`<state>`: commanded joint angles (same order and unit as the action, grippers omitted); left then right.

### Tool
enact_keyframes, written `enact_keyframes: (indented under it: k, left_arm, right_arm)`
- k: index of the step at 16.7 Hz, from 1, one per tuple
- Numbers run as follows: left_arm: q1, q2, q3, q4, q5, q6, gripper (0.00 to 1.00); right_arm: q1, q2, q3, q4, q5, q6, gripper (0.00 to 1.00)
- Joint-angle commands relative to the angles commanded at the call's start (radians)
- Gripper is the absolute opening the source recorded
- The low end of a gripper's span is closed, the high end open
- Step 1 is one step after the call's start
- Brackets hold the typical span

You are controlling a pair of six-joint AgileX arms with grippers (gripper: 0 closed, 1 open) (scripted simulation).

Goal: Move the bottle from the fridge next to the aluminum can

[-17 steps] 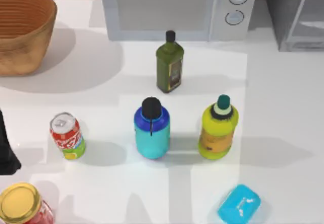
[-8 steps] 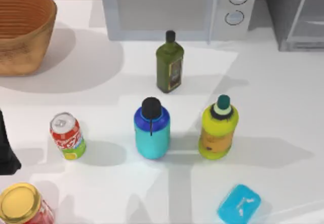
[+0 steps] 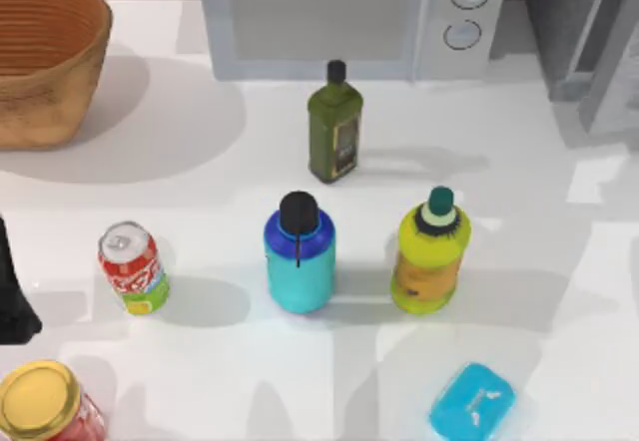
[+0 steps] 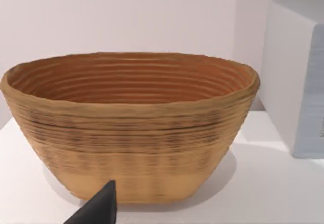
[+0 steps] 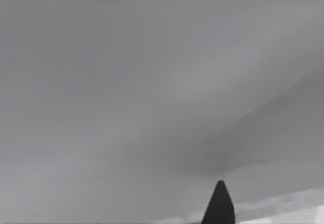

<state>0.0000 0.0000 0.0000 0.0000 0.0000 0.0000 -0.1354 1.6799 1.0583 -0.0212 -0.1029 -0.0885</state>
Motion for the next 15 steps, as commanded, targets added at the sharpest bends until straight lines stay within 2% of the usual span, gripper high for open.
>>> enact_keyframes:
  k: [4, 9, 15]
  left_arm:
    - [0.000, 0.000, 0.000, 0.000, 0.000, 0.000, 1.00]
    - [0.000, 0.000, 0.000, 0.000, 0.000, 0.000, 1.00]
    - [0.000, 0.000, 0.000, 0.000, 0.000, 0.000, 1.00]
  right_arm:
    - [0.110, -0.059, -0.063, 0.072, 0.076, 0.081, 1.00]
    - [0.096, -0.054, -0.064, 0.070, 0.082, 0.079, 1.00]
    - [0.098, 0.124, 0.141, 0.026, 0.083, 0.080, 1.00]
